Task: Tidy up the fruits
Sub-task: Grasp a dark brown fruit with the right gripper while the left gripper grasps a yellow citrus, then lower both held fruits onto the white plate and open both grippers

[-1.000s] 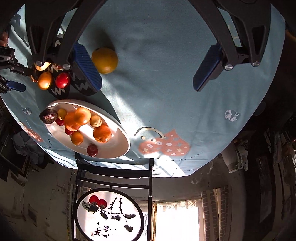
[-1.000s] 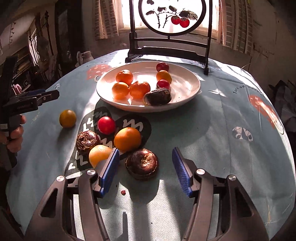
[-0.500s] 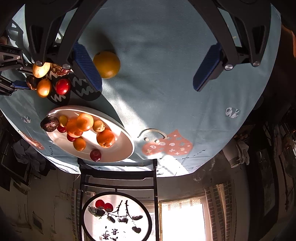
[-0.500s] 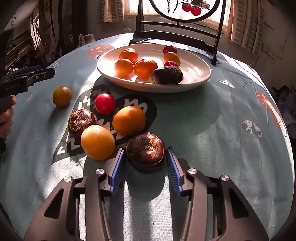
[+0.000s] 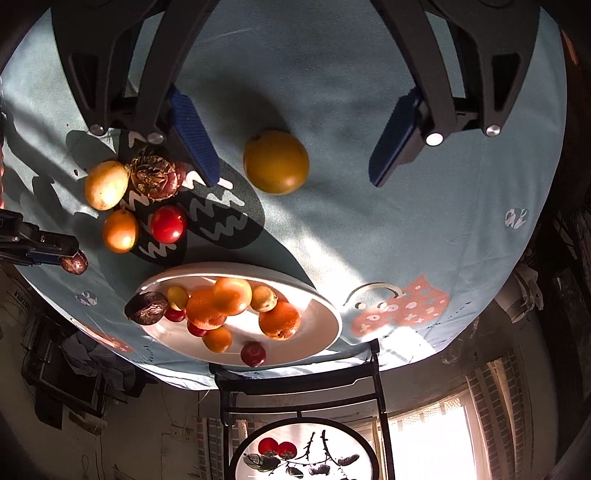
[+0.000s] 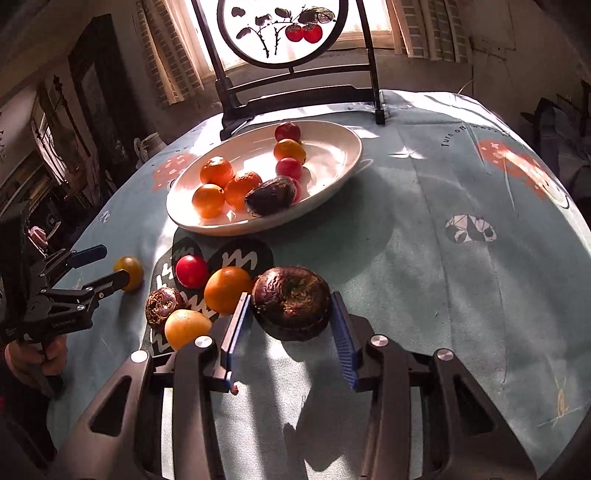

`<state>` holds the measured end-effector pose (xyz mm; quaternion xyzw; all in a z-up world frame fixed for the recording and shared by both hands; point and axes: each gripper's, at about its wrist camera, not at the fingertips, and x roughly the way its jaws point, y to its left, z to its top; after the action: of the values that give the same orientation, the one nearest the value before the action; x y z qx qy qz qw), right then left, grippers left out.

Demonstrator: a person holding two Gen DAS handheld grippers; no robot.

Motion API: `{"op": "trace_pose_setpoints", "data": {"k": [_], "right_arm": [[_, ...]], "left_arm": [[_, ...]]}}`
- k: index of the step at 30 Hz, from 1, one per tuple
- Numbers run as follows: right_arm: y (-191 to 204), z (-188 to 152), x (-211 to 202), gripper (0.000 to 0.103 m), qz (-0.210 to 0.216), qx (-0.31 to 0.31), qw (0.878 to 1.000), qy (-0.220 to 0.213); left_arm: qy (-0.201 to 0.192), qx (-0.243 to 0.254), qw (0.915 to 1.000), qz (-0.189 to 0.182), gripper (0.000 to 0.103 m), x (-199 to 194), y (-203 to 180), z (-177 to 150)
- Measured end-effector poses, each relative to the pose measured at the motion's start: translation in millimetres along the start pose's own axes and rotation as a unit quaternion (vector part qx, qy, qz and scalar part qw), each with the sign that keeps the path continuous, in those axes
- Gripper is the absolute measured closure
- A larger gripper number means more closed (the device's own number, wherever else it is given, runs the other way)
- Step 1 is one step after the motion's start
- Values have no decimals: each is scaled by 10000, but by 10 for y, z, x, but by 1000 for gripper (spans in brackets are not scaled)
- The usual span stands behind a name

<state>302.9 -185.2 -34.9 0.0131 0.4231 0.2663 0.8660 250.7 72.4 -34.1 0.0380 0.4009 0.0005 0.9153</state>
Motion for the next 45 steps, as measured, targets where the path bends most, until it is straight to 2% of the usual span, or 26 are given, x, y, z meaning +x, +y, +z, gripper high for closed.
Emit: {"op": "trace_pose_setpoints", "data": {"k": [3,9,11,14,20,25,29,33,39,45], "right_arm": [[13,0,7,61,5,-38,10000,11],[43,-9,11,61,-54,-102,9999,9],[46,-12,13,61,-70,-111,9999,14],[56,-13,11,61,-60,-135,9999,11],[78,-20,-28,61,-13,-172,9998,-88],[164,4,-149,60,280,-276,9981,-478],[276,134,-226,60,432,-340,9927,-1070],[247,420,-89,60,94,-86,9908,-1347],[25,861,308,60,-67,293,9900,-1380],[-188,1070,644,60,54,551,9926,-1083]], "left_arm": [[81,161,9998,20,29,69,-65,-25],[194,221,9995,97,33,164,-94,-31],[271,241,9993,129,43,208,-97,-35],[331,171,9993,-69,62,233,-80,-36],[282,30,9995,-171,63,178,-53,-33],[-185,-333,9983,-441,63,-45,3,87],[-481,-359,9973,-430,63,-94,-52,346],[-628,-431,9960,-472,63,25,-90,706],[-554,-493,9957,-557,63,442,-186,1181],[-384,-461,9971,-467,63,776,-256,1394]]}}
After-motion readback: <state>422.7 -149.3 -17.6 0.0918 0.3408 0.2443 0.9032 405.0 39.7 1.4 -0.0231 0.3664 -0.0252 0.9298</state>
